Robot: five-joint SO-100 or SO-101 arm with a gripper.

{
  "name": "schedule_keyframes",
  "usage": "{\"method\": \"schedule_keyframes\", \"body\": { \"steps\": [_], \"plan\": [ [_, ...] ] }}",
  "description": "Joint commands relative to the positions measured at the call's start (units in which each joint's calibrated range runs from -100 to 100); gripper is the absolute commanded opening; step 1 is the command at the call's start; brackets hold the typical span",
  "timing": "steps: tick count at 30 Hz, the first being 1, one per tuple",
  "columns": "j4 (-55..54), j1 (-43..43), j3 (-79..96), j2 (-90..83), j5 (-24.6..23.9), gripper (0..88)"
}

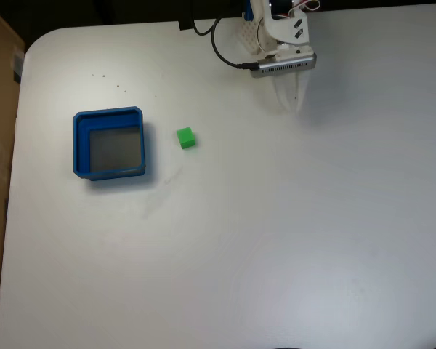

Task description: Pick up green cube and drop it in the blue box

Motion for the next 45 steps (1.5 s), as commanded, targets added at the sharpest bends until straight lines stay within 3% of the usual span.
{"method": "schedule_keyframes", "body": {
  "steps": [1,24,35,45],
  "plan": [
    [-0.7,-0.3,0.1,-1.1,0.1,1.4],
    [-0.7,0.9,-0.1,-1.1,0.2,1.4],
    [-0.7,18.9,-0.1,-1.1,0.2,1.4],
    [-0.7,30.4,-0.1,-1.1,0.2,1.4]
  ]
}}
